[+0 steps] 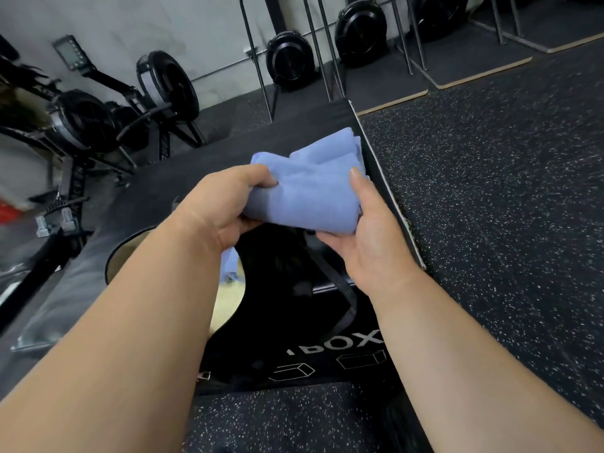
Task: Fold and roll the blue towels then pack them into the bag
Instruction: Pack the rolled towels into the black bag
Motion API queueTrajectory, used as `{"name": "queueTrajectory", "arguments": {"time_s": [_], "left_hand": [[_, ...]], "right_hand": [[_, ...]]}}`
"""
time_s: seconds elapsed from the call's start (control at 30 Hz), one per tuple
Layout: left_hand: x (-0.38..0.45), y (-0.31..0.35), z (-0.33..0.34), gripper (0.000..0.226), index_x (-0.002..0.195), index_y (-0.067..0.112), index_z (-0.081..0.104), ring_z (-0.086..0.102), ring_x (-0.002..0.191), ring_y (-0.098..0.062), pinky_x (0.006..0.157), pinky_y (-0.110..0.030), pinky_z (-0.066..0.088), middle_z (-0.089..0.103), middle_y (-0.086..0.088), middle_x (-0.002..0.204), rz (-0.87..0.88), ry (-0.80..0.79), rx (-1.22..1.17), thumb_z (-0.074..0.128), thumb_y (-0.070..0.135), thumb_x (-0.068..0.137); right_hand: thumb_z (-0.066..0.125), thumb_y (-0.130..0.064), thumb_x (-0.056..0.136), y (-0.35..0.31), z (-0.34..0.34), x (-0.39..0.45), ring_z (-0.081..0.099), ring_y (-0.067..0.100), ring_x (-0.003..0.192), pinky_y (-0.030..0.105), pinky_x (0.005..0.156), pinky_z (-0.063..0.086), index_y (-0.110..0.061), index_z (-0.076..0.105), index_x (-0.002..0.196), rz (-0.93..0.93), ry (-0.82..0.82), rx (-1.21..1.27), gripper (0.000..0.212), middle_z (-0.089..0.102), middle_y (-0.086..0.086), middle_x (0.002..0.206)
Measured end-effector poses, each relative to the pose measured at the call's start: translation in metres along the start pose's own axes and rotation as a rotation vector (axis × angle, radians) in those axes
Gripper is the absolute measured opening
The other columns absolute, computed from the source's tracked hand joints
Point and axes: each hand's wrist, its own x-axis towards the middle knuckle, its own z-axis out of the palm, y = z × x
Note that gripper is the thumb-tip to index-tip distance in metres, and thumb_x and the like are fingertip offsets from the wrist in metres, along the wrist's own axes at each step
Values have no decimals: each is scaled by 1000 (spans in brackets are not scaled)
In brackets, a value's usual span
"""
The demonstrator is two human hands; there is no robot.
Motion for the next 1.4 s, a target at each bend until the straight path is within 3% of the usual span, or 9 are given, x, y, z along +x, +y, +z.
{"name": "queueTrajectory", "arguments": {"time_s": [0.13,0.23,0.53,0.7,0.8,1.0,1.13,1.23,1.4], "left_hand": [[-35,-12,-17,9,94,11,74,73,89,-21,83,-38,58,77,-8,95,50,-72,71,72,10,85],[-51,-15,-34,20,93,15,73,71,94,-24,93,-42,53,77,-9,100,108,-47,29,75,18,73],[-101,-31,-66,38,132,7,69,70,120,-21,104,-37,55,74,-10,129,74,-76,-373,68,25,99],[-106,-48,-96,39,134,3,64,73,109,-26,82,-35,60,75,-14,125,120,51,-370,63,20,99],[-106,-58,-118,35,132,8,68,73,109,-25,88,-37,55,75,-13,124,179,87,-287,59,19,100],[-105,-72,-140,43,134,0,55,63,125,-33,102,-48,49,62,-27,140,228,64,-372,62,23,98],[-113,-88,-133,31,131,8,55,67,125,-32,99,-44,58,68,-18,134,157,26,-564,57,23,104],[-115,-103,-125,49,147,2,51,64,130,-33,109,-46,52,66,-23,138,42,-9,-543,56,27,105],[-101,-107,-128,47,150,9,50,66,128,-31,112,-49,50,68,-18,138,75,39,-491,58,23,106]], "right_hand": [[70,-34,97,3,11,-9,72,27,118,51,109,53,-12,62,141,-11,25,73,50,75,9,127],[70,-20,96,7,21,-16,76,17,99,37,87,60,-25,63,139,-21,-26,43,44,77,1,116],[69,-16,98,27,54,-47,75,21,108,35,84,60,-31,65,136,-94,-195,90,41,76,2,121],[72,-20,97,49,68,-59,71,10,113,31,98,59,-30,59,142,-159,-231,-290,47,68,-5,127],[77,-21,94,55,69,-62,70,-5,103,17,90,55,-24,57,144,-178,-348,-525,54,69,-10,121],[78,-16,93,69,71,-60,75,20,106,48,103,57,-23,76,115,-171,-476,-762,24,80,-2,108],[78,-14,92,79,73,-58,76,17,103,43,99,59,-23,74,117,-175,-460,-771,26,81,-3,105],[77,-14,94,84,75,-59,76,17,100,36,91,60,-24,74,117,-173,-453,-768,25,81,-3,101],[75,-41,88,84,74,-51,72,28,85,55,81,62,-34,70,108,-235,-228,-850,22,74,4,83]]}}
